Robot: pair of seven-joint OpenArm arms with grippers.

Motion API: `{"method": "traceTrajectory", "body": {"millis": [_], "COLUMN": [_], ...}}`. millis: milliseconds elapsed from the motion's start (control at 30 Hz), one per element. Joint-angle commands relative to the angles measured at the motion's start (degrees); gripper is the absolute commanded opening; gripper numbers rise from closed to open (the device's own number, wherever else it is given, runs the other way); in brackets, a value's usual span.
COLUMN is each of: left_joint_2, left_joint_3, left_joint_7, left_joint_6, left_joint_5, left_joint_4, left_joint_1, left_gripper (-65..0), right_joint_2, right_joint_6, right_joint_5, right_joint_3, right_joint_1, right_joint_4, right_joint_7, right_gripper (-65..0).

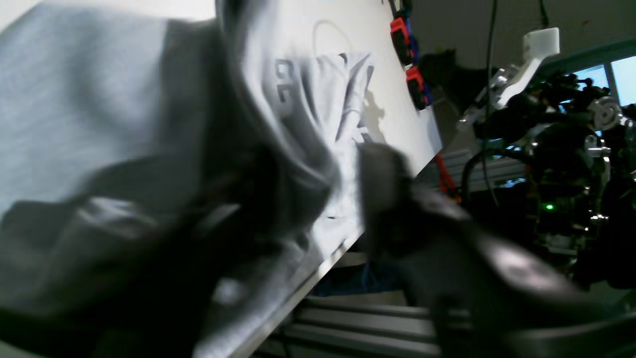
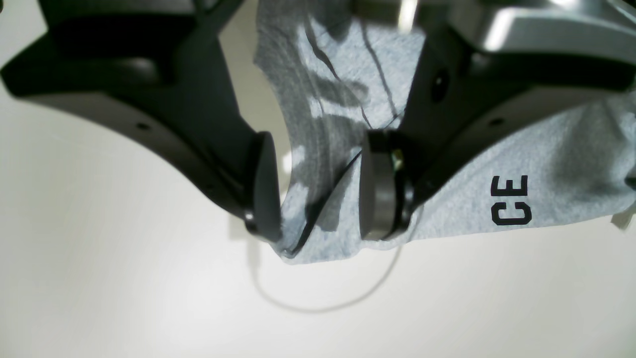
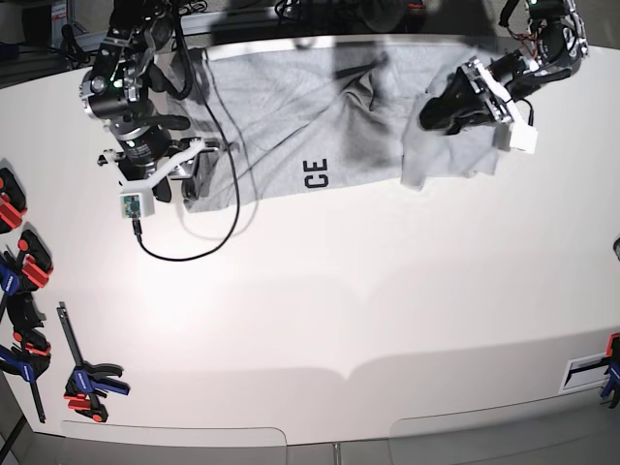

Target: Fold the T-shirt properly

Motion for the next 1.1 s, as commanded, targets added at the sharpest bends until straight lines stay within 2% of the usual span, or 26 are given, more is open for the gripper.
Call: {"method": "traceTrajectory", "body": {"millis": [0,100,300,333,533,667,800,1067], "left_joint_2": [-0.9,-1.1,-1.9,-2.3,-4.8,-4.8,-4.8,-4.8], "left_joint_3": [-0.2,-0.3,-2.5,-3.0,-3.3,-3.3,-3.3,-3.3], "left_joint_7": [-0.4,0.3,1.8,1.0,-10.1,-13.7,-13.9,-16.0], "left_joint_6": [-0.5,-0.5,-0.5,-0.5,-0.5,-0.5,-0.5,-0.5], "left_joint_5": [-1.6,-1.6,-1.6,1.4,28.7,35.9,37.5,32.0], "left_joint_4": [1.0,2.7,12.7,14.2,15.6,14.8,10.9,3.0], "left_joint_1": [-0.1,0.0,1.0,1.0,1.0,2.4,3.5,3.5], "left_gripper": [-33.4,-33.4,-33.4,-33.4,-33.7,-35.8,-35.8,-35.8], "right_joint_2": [0.3,0.3,0.3,0.3,0.3,0.3,0.3,0.3], "right_joint_6": [0.1,0.1,0.1,0.1,0.1,0.1,0.1,0.2], "right_joint_5": [0.7,0.7,0.7,0.7,0.7,0.7,2.2,3.2], "right_joint_3": [0.0,0.0,0.0,0.0,0.0,0.0,0.0,0.0], "right_joint_1": [0.4,0.3,0.4,0.3,0.3,0.4,0.3,0.3], "right_joint_4": [1.0,1.0,1.0,1.0,1.0,1.0,1.0,1.0], "right_joint_7": [1.7,1.7,1.7,1.7,1.7,1.7,1.7,1.7], "right_gripper": [-39.8,-39.8,-39.8,-39.8,-39.8,-39.8,-39.8,-39.8]}}
